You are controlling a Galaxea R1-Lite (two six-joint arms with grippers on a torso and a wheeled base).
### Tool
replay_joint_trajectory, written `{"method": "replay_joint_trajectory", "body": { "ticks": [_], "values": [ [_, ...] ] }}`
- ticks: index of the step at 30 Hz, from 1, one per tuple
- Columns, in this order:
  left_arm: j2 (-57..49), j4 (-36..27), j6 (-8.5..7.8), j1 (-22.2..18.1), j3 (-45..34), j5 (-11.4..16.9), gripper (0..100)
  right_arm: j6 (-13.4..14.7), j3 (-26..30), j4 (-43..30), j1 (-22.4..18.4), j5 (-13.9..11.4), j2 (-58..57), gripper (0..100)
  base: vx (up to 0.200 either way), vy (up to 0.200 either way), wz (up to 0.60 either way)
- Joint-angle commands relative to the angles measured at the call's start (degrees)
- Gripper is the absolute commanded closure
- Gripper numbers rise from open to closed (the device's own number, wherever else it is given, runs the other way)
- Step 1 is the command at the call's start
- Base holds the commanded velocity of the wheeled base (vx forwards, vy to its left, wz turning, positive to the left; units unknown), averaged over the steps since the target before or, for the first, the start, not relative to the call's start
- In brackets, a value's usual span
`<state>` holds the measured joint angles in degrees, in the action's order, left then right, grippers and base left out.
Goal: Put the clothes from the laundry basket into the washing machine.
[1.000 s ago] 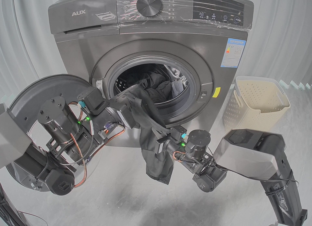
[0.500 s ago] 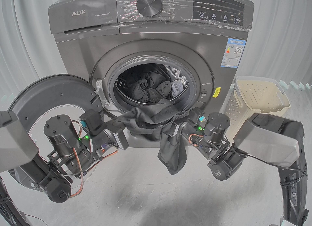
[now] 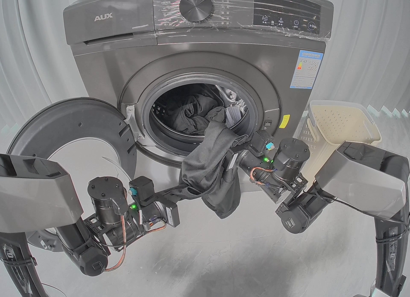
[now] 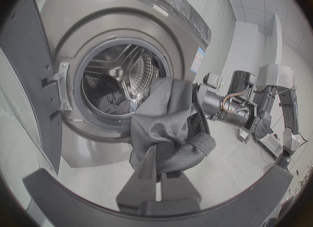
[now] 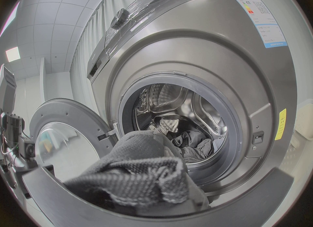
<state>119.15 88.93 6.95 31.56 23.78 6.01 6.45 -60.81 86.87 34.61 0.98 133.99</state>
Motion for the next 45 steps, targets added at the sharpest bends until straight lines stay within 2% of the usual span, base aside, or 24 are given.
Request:
{"method": "replay_joint_trajectory", "body": {
  "ticks": [1, 2, 3, 8, 16, 23, 30, 45],
  "values": [
    [1.70, 0.01, 0.08, 0.08, -0.67, -0.03, 100, -0.03, -0.10, 0.05, 0.11, -0.01, -0.48, 100, 0.000, 0.000, 0.00],
    [1.70, 0.01, 0.08, 0.08, -1.20, -0.03, 100, -0.03, -0.10, 0.05, 0.02, -0.01, -0.48, 100, 0.000, 0.000, 0.00],
    [1.70, 0.01, 0.08, 0.08, -1.28, -0.03, 0, -0.03, -0.10, 0.05, 0.02, -0.01, -0.57, 100, 0.000, 0.000, 0.00],
    [1.00, 0.01, -0.18, 0.17, -8.75, -0.21, 0, 0.06, -0.01, 0.32, -1.03, -0.10, -2.24, 100, 0.000, 0.000, 0.00],
    [0.56, 0.01, -0.18, 0.08, -9.28, -0.12, 0, 0.06, 0.34, 0.23, -0.24, -0.10, -2.41, 100, 0.000, 0.000, 0.00],
    [1.26, 0.01, -0.09, -0.27, -5.24, -0.21, 0, 0.06, 2.36, 0.67, 0.81, -0.18, -2.68, 100, 0.000, 0.000, 0.00],
    [1.61, -0.07, 0.43, -0.45, 3.37, -0.38, 0, 0.14, 7.37, 0.84, 4.41, -0.27, -4.61, 100, 0.000, 0.000, 0.00],
    [5.92, -0.07, 0.08, -0.10, 7.24, 0.05, 0, 0.06, 7.46, 0.41, 8.11, -0.18, -4.70, 100, 0.000, 0.000, 0.00]
  ]
}}
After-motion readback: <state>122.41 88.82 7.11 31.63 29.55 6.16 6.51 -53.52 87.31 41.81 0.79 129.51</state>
